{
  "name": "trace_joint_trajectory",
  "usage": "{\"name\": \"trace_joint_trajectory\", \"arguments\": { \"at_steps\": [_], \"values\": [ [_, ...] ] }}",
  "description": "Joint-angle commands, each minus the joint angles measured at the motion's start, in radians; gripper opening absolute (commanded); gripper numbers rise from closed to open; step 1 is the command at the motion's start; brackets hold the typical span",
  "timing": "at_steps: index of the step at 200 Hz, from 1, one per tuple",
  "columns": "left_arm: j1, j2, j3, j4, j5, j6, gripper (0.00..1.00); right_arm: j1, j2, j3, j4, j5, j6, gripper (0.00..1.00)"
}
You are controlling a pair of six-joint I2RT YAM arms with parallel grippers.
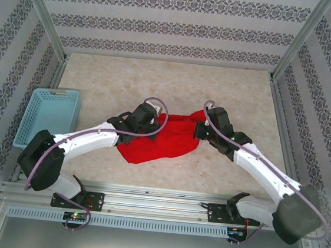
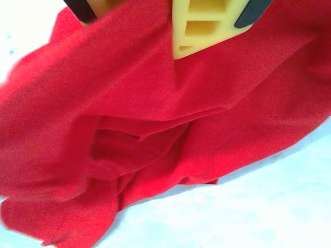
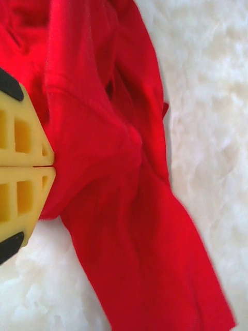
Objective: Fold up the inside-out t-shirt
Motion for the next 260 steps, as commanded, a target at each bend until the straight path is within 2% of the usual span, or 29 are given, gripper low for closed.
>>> {"name": "trace_joint_trajectory", "arguments": {
  "at_steps": [1, 19, 28, 36, 46, 67, 86, 106, 157, 230, 243, 260],
  "values": [
    [0.029, 0.032, 0.025, 0.044, 0.047, -0.072, 0.04, -0.033, 0.063, 0.046, -0.003, 0.017, 0.027, 0.28],
    [0.048, 0.054, 0.045, 0.058, 0.080, -0.104, 0.02, -0.016, 0.052, 0.060, -0.003, 0.007, 0.069, 0.51],
    [0.061, 0.061, 0.052, 0.066, 0.098, -0.119, 0.01, 0.003, 0.024, 0.057, -0.018, 0.031, 0.103, 0.57],
    [0.076, 0.065, 0.055, 0.076, 0.123, -0.132, 0.01, 0.020, 0.000, 0.058, -0.052, 0.060, 0.161, 0.58],
    [0.091, 0.070, 0.061, 0.082, 0.149, -0.146, 0.01, 0.053, -0.041, 0.038, -0.036, 0.057, 0.207, 0.57],
    [0.105, 0.083, 0.091, 0.066, 0.174, -0.146, 0.01, 0.202, -0.120, -0.014, 0.072, 0.065, 0.275, 0.55],
    [0.108, 0.090, 0.111, 0.052, 0.175, -0.136, 0.00, 0.301, -0.082, -0.017, 0.146, 0.035, 0.342, 0.54],
    [0.115, 0.089, 0.117, 0.049, 0.184, -0.136, 0.00, 0.339, -0.002, -0.021, 0.223, 0.020, 0.366, 0.53],
    [0.122, 0.078, 0.119, 0.041, 0.201, -0.138, 0.01, 0.330, 0.187, 0.029, 0.297, 0.037, 0.367, 0.51],
    [0.122, 0.059, 0.109, 0.056, 0.246, -0.151, 0.01, 0.267, 0.332, 0.079, 0.376, 0.015, 0.372, 0.47],
    [0.122, 0.059, 0.105, 0.064, 0.257, -0.151, 0.01, 0.255, 0.357, 0.096, 0.381, 0.002, 0.372, 0.45],
    [0.124, 0.062, 0.102, 0.066, 0.263, -0.153, 0.01, 0.243, 0.384, 0.110, 0.393, -0.017, 0.366, 0.36]
  ]
}}
